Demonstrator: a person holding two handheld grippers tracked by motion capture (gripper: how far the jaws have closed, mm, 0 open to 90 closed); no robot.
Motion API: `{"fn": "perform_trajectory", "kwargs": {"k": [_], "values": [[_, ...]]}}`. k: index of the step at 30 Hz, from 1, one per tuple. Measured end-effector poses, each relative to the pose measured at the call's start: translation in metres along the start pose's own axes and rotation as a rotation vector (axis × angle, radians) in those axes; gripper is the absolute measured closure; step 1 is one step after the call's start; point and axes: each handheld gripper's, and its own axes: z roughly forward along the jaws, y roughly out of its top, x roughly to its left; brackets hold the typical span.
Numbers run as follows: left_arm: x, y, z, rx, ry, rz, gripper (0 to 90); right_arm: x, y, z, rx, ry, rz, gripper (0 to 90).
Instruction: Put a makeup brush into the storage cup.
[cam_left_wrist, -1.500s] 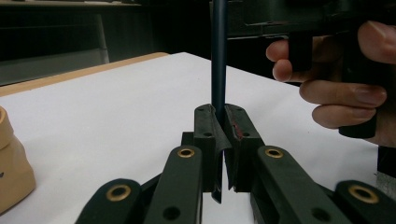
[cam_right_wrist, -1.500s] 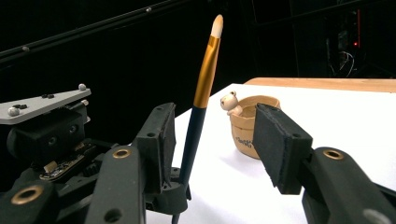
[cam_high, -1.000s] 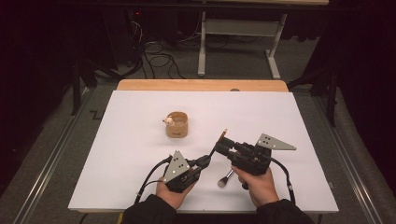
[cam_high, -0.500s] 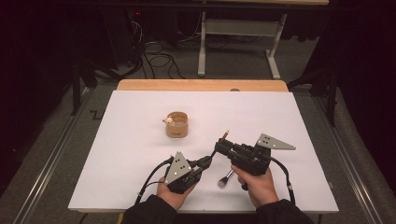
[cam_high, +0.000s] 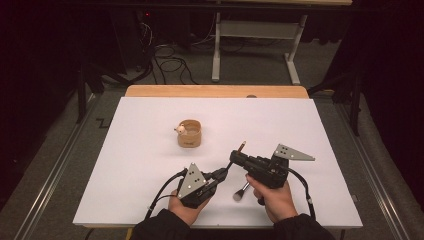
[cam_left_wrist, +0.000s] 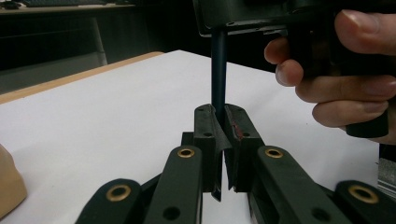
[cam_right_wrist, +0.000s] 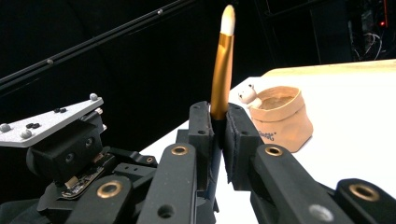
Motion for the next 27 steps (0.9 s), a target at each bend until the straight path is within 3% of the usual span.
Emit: {"fn": "perform_trajectory", "kwargs": {"k": [18, 27], "values": [[0.0002, 0.0014, 0.0013, 0.021, -0.005, 0.004, 83.5, 0.0003, -0.0005, -0.0002, 0.006, -0.001, -0.007, 84.8], [-0.0008, 0.0032, 0.0039, 0.043, -0.015, 0.005, 61.4, 0.0016, -0.0017, 0.0008, 0.016, -0.007, -0.028, 84.8]]}}
